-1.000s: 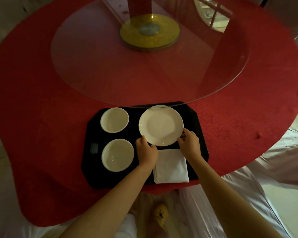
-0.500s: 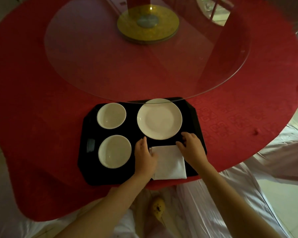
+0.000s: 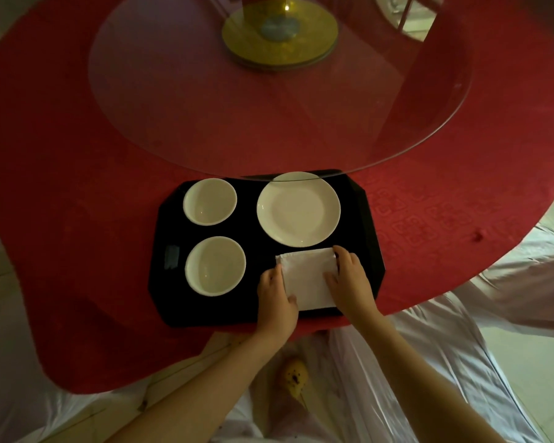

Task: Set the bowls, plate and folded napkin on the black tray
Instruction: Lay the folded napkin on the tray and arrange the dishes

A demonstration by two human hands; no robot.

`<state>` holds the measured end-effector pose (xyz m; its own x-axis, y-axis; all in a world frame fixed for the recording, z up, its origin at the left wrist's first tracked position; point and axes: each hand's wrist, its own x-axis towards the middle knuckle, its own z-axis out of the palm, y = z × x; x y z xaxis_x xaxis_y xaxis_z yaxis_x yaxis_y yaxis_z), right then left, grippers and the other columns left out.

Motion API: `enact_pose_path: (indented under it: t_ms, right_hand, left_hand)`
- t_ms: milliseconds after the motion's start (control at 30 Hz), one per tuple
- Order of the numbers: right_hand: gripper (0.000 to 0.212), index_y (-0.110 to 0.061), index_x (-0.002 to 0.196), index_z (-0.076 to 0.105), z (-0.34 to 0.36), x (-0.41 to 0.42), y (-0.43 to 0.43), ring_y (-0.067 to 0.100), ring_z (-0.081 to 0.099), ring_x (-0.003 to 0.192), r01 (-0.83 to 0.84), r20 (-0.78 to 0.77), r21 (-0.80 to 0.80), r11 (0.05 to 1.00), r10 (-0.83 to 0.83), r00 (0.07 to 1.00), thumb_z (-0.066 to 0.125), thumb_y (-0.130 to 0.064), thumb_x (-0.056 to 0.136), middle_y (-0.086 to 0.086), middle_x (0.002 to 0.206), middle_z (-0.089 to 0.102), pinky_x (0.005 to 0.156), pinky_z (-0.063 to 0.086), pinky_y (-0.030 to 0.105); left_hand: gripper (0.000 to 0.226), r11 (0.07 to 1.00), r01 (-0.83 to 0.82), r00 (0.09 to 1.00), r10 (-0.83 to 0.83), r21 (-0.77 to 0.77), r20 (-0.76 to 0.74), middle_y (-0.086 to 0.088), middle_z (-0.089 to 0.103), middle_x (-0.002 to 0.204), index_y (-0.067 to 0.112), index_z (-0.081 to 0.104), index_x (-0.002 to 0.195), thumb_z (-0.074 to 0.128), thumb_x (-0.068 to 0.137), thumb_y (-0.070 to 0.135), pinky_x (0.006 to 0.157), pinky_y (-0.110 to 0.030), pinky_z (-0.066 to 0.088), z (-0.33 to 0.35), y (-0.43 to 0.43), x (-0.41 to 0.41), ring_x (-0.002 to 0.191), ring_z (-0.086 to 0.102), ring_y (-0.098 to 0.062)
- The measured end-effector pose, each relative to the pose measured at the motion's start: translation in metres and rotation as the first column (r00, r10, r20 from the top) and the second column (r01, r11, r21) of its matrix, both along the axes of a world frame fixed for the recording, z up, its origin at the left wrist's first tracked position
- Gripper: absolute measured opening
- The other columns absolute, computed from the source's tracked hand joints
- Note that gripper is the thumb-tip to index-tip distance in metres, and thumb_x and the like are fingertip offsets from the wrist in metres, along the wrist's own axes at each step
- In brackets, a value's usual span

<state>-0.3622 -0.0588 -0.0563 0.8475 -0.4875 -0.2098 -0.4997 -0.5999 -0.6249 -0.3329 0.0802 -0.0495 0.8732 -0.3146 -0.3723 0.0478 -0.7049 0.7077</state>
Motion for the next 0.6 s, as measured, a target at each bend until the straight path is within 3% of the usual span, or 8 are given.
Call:
enact_pose_path:
  t_ms: [200,600]
  right_hand:
    - [0.051,-0.01,0.134,0.035,-0.0053,-0.0097,0.0019,0.024,0.048,0.103,0.001,0.04,-0.011,1.0,-0.001,0.999,0.052,-0.008,0.087,0.012,0.119,0.047,0.078,0.038,0.026]
    - [0.051,-0.01,0.135,0.034,-0.0045,-0.0077,0.0028,0.027,0.047,0.105,0.016,-0.008,-0.008,1.0,-0.016,1.0,0.051,-0.007,0.087,0.013,0.122,0.045,0.08,0.041,0.03]
  left_hand:
    - [0.068,1.0,-0.006,1.0,0.005,0.014,0.028,-0.009,0.03,0.142,0.013,0.021,0.144,0.055,0.086,0.002,0.11,-0.034,0.033,-0.003,-0.0017,-0.0032,0.132,0.032,-0.023]
    - [0.068,1.0,-0.003,1.0,0.003,-0.009,0.025,-0.009,0.031,0.141,0.013,0.022,0.144,0.054,0.086,0.0,0.11,-0.034,0.034,-0.0045,-0.0003,-0.0025,0.131,0.034,-0.023]
